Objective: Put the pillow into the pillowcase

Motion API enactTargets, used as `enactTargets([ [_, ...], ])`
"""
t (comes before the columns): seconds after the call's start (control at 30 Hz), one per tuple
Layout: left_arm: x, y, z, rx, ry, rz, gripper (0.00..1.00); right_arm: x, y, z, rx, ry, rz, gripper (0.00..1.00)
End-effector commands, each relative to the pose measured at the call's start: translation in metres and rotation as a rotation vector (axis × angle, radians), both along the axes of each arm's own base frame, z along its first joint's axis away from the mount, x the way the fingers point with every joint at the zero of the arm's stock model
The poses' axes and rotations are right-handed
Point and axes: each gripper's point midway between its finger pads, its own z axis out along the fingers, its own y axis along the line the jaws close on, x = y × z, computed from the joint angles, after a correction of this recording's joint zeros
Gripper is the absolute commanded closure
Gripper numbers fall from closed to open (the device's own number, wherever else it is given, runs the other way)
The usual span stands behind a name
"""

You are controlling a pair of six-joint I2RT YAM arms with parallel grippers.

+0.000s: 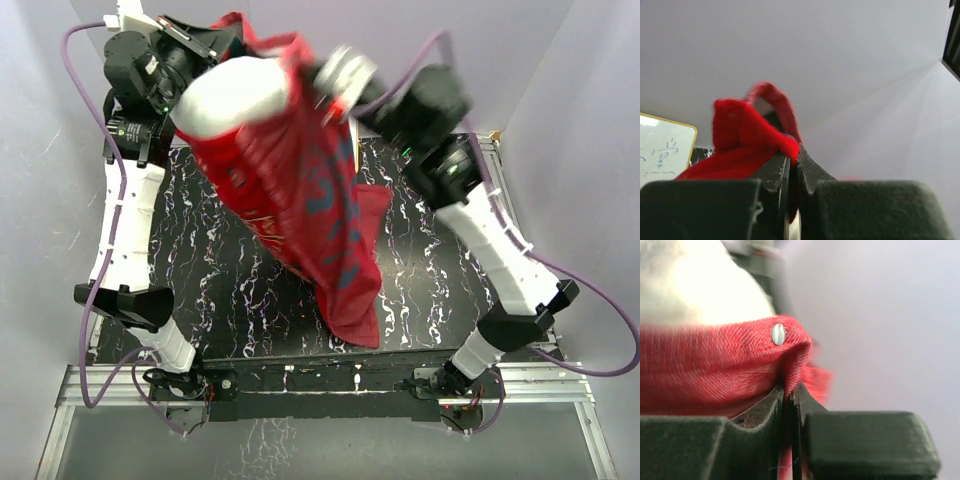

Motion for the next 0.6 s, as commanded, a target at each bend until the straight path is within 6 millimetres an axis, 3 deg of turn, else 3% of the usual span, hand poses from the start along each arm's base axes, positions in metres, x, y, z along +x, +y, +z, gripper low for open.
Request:
enactTargets([
  [0.0, -0.066, 0.008, 0.083, -0.032, -0.239, -0.054, 1.0, 0.009, -0.108, 0.128, 0.355, -0.139, -0.033, 0.92],
  [0.07, -0.068, 0.01, 0.09, -0.028, -0.257, -0.044, 1.0, -0.024, -0.086, 0.109, 0.319, -0.046, 0.176, 0.92],
  [0.17, -0.068, 0.025, 0.09, -0.013, -0.262, 0.013, 1.0, -0.117, -0.024, 0.073, 0.211, 0.043, 0.464, 0.92],
  [0.2, -0.068, 0.031, 0.089, -0.009, -0.258, 0.03, 1.0, -0.136, -0.013, 0.065, 0.189, 0.026, 0.483, 0.92],
  [0.23, -0.068, 0.037, 0.088, -0.004, -0.254, 0.046, 1.0, -0.141, -0.009, 0.065, 0.199, 0.01, 0.464, 0.92],
  [0.27, -0.07, 0.041, 0.088, 0.002, -0.254, 0.058, 1.0, -0.126, -0.008, 0.069, 0.227, 0.009, 0.392, 0.92],
  [0.3, -0.071, 0.045, 0.088, 0.006, -0.252, 0.068, 1.0, -0.102, -0.02, 0.085, 0.273, -0.003, 0.286, 0.92],
  [0.33, -0.072, 0.046, 0.088, 0.009, -0.253, 0.073, 1.0, -0.06, -0.036, 0.086, 0.291, 0.015, 0.188, 0.92],
  [0.37, -0.073, 0.047, 0.089, 0.008, -0.255, 0.074, 1.0, -0.022, -0.067, 0.096, 0.341, 0.034, 0.116, 0.92],
  [0.43, -0.07, 0.045, 0.088, 0.003, -0.252, 0.065, 1.0, 0.038, -0.117, 0.093, 0.37, 0.057, -0.026, 0.92],
  [0.5, -0.062, 0.042, 0.083, -0.008, -0.234, 0.051, 1.0, 0.049, -0.129, 0.083, 0.318, 0.061, -0.038, 0.92],
  [0.57, -0.052, 0.039, 0.075, -0.017, -0.206, 0.039, 1.0, 0.027, -0.122, 0.072, 0.234, 0.058, 0.057, 0.87],
])
